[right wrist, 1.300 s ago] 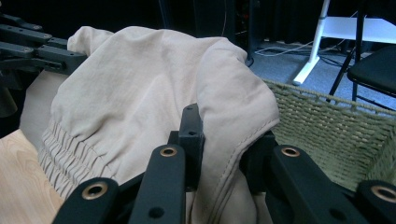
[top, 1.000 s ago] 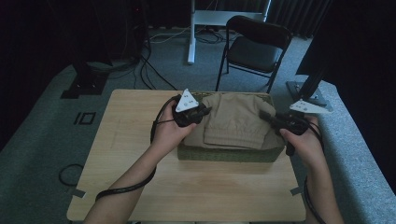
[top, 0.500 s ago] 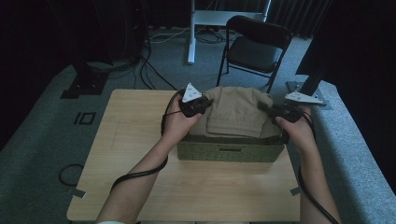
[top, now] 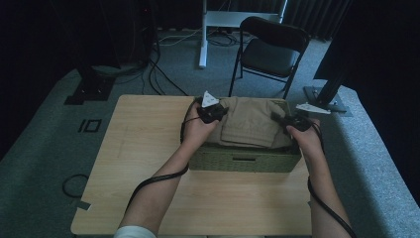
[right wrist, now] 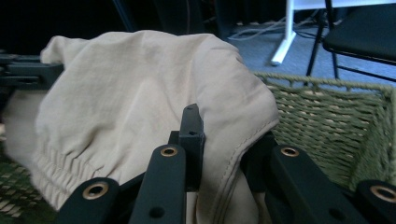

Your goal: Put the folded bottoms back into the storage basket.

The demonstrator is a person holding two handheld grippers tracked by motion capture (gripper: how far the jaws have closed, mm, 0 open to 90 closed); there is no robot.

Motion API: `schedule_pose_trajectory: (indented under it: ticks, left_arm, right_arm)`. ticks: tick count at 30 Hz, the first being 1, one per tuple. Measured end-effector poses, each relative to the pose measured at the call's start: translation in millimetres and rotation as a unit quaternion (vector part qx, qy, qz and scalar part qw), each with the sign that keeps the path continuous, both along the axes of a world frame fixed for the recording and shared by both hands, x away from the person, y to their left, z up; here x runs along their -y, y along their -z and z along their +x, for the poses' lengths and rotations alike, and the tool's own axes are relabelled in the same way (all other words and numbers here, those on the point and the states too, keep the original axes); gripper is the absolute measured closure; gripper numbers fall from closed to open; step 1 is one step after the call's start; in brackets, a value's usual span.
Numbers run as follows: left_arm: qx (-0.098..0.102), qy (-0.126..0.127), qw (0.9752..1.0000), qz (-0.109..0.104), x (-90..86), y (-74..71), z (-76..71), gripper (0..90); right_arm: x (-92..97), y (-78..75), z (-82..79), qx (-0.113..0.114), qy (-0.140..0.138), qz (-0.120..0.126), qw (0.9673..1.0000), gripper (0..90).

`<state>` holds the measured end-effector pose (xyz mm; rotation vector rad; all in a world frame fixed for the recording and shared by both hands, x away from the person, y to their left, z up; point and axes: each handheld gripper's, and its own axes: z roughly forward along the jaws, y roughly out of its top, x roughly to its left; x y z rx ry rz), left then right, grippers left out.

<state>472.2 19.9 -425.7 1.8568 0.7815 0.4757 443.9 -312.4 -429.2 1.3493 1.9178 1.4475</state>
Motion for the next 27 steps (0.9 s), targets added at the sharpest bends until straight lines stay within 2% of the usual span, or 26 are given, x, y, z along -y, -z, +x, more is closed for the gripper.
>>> schedule_pose_trajectory:
  ticks: [4,9,11,16,17,21,24,27]
  left_arm:
    - [-0.019,-0.006,0.9998,-0.005,1.0,10.2,4.4,81.8]
    - [-0.034,-0.016,0.9993,0.004,0.8,20.3,10.4,81.8]
    - [-0.051,-0.020,0.9985,0.002,0.2,24.9,12.5,81.8]
    - [-0.083,-0.030,0.9960,0.016,1.2,40.5,18.8,81.6]
    - [-0.084,-0.032,0.9957,0.023,1.9,43.3,19.7,81.6]
    - [-0.087,-0.032,0.9948,0.043,5.7,51.9,22.2,81.6]
    - [-0.102,-0.044,0.9929,0.042,7.6,56.6,25.5,81.6]
    - [-0.111,-0.050,0.9907,0.061,11.1,59.6,28.7,81.4]
  right_arm:
    - [-3.2,8.2,7.3,-0.007,0.010,-0.016,0.9998,74.5]
    - [-9.0,19.0,15.1,-0.024,0.017,-0.028,0.9992,74.5]
    - [-11.5,23.6,17.5,-0.032,0.020,-0.032,0.9988,74.5]
    - [-17.1,37.4,24.3,-0.054,0.028,-0.049,0.9969,74.4]
    - [-18.2,40.6,25.6,-0.059,0.030,-0.051,0.9965,74.4]
    - [-23.5,52.3,31.5,-0.076,0.046,-0.068,0.9938,74.4]
    - [-27.4,57.0,36.3,-0.089,0.055,-0.080,0.9913,74.3]
    - [-31.1,59.8,41.8,-0.102,0.060,-0.097,0.9883,74.0]
